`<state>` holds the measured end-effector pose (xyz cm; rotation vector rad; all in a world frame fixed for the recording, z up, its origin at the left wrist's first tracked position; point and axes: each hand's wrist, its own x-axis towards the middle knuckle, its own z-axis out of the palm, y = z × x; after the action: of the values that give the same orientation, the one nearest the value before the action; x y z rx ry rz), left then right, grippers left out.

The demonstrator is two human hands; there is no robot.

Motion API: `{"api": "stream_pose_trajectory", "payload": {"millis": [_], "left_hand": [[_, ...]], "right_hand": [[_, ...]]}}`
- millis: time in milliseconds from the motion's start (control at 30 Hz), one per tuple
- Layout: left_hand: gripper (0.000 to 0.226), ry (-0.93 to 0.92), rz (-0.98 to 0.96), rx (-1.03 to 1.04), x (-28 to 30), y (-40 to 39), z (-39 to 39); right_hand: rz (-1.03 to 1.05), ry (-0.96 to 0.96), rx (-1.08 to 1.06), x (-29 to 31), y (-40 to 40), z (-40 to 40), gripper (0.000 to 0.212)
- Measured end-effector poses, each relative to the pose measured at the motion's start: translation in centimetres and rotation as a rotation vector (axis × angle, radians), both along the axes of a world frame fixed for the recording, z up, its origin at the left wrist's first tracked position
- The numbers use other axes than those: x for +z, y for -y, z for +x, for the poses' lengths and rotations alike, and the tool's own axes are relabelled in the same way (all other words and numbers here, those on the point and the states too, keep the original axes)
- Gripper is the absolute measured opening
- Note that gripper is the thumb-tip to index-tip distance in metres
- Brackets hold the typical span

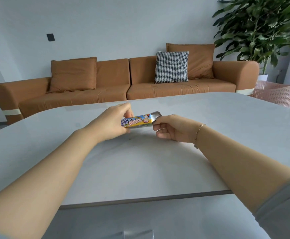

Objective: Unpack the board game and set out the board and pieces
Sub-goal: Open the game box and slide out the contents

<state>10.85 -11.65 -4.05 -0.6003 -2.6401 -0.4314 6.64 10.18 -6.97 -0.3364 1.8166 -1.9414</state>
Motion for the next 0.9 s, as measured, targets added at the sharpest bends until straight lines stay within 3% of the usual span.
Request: {"api": "stream_pose_trajectory", "payload": {"millis": [167, 333, 533, 700, 800, 900], "left_hand": [[0.044, -0.054, 0.038, -0.036, -0.4, 0.0, 0.1], [0.026, -0.148, 0.109, -0.058, -2.3, 0.1, 0.2], [0.057, -0.324, 0.021, -0.126, -3.0, 0.1, 0.2], [0.045, -0.355, -0.04, -0.136, -3.6, 0.4, 0.1], [0.046, -0.298, -0.091, -0.074, -4.0, 0.4, -0.2], [0.051, -0.234, -0.149, -0.012, -4.3, 0.4, -0.6]], "right_hand": [[-0.146, 0.177, 0.013, 0.4, -0.2, 0.3, 0.026], [-0.121, 0.231, -0.061, 0.5, 0.4, 0.1, 0.018], [-0.068, 0.3, -0.09, 0.8, 0.5, 0.1, 0.037], [-0.001, 0.312, -0.081, 1.1, 0.6, 0.3, 0.043], [0.015, 0.317, -0.107, 1.0, 0.8, 0.3, 0.041], [-0.029, 0.349, -0.141, 0.9, 0.7, 0.1, 0.023]]}}
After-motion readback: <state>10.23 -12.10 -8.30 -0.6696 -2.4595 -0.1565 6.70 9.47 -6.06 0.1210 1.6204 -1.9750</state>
